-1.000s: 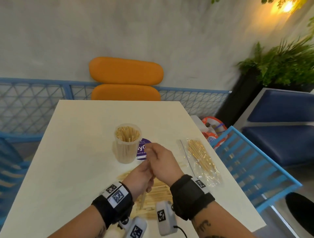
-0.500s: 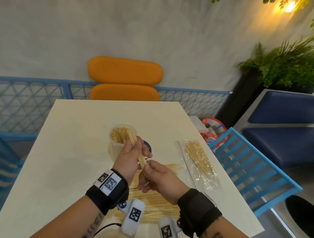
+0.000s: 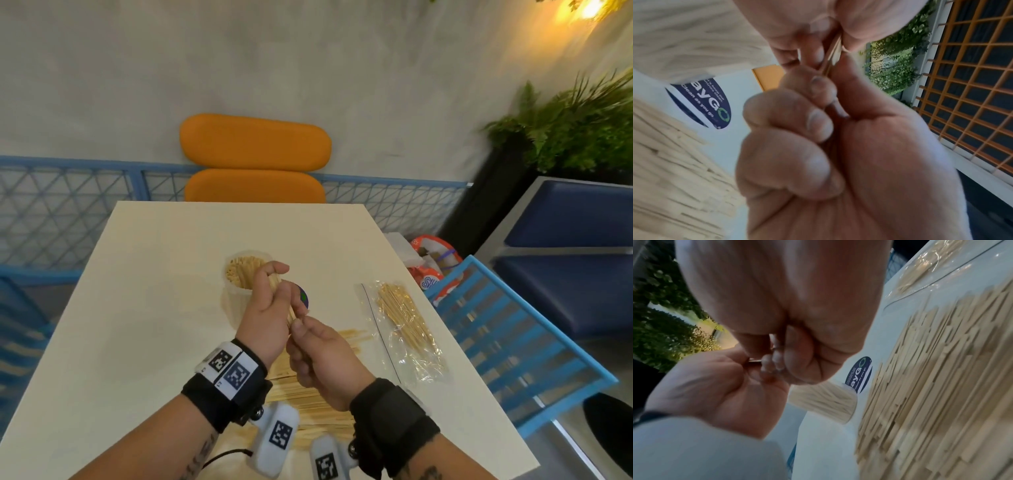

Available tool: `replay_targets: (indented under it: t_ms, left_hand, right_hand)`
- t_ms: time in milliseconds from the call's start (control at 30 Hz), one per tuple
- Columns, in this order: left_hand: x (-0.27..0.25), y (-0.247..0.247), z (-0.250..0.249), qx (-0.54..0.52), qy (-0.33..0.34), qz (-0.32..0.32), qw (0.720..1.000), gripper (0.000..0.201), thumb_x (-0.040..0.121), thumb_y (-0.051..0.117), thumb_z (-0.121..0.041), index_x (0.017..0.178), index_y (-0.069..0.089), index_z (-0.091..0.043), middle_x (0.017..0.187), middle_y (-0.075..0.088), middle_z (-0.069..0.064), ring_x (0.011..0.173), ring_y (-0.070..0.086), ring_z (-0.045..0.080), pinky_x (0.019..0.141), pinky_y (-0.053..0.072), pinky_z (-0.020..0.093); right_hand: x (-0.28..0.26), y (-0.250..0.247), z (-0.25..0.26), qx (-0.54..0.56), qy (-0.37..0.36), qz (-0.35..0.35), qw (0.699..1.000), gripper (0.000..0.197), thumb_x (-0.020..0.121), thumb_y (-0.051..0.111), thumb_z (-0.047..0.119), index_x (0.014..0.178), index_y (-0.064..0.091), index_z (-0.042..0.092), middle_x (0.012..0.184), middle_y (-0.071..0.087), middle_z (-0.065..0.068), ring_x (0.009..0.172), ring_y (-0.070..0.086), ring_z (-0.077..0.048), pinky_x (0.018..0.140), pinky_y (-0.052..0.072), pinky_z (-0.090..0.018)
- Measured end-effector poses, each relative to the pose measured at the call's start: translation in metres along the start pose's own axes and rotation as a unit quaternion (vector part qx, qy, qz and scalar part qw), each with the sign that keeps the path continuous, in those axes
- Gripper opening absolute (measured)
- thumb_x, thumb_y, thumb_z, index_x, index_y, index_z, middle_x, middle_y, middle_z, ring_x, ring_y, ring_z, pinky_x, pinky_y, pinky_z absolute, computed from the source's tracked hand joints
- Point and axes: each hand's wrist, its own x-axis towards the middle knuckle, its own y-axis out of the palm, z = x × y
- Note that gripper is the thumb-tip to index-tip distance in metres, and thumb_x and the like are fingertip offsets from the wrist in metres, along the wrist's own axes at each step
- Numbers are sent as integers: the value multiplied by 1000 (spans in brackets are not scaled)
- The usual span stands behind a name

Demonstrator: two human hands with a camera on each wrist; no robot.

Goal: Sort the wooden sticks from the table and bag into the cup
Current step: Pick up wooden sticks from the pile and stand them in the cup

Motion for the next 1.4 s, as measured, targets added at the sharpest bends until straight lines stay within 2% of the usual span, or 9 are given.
replay_targets:
  t_ms: [100,267,367,500,633,767,967,1167,1400]
  left_hand:
    - [-4,-9,5,9,-13,28,999,31,108,31,-19,110,48,-44,78,63,-2,78,59,26,69,55,41]
    - [1,-34,-2,66,14,85,994,45,105,43,-12,132,46,-48,89,72,3,74,62,16,77,55,28]
    - [19,-52,-19,63,62,60,994,37,103,44,0,120,51,-32,82,72,3,70,64,18,71,53,28]
    - [55,-79,-48,69,102,-41,991,36,102,40,3,99,48,-33,74,69,-3,75,66,22,66,50,29]
    - [82,-96,-64,130,114,-122,977,47,104,42,-7,89,48,-51,75,70,-9,84,71,25,70,56,35]
    - [84,-88,-51,219,84,-99,967,38,103,42,-16,94,46,-52,81,71,-12,80,71,21,79,59,49]
    - [77,-68,-29,282,66,-79,954,25,103,42,-17,103,44,-42,85,71,-11,69,68,11,71,59,40]
    - [82,-73,-26,306,72,-94,945,23,103,42,-16,108,43,-38,85,69,-12,62,63,7,57,52,22]
    - [82,-75,-25,327,108,-100,933,23,104,40,-19,113,40,-39,86,67,-12,64,63,7,62,49,25]
  right_hand:
    - [2,-2,-9,-6,-13,-10,1000,29,106,46,34,87,67,27,72,42,3,58,31,-9,50,21,-22]
    - [10,-7,-4,-71,-59,2,996,28,103,49,31,109,70,14,72,38,1,58,29,-9,49,23,-22]
    - [29,0,16,-119,-92,-1,989,34,100,56,32,105,68,0,69,46,-4,56,35,-12,49,29,-22]
    - [53,4,44,-112,-95,-32,989,16,101,57,21,111,70,15,92,69,-1,68,59,-12,57,47,-24]
    - [74,-6,47,-117,-92,-140,979,20,104,49,20,109,69,20,103,70,-1,74,63,-8,65,52,-25]
    - [85,-6,39,-178,-100,-154,967,29,104,44,9,123,61,22,118,62,8,82,64,4,65,51,-14]
    - [95,-2,25,-209,-80,-155,962,37,102,43,8,132,54,25,134,55,3,109,62,-13,73,54,-16]
    - [95,0,22,-202,-75,-137,967,37,103,41,6,137,51,19,135,51,0,92,60,-2,56,48,-8]
    - [99,3,21,-214,-71,-139,964,35,102,47,10,135,52,21,135,52,0,103,61,-9,59,49,-7]
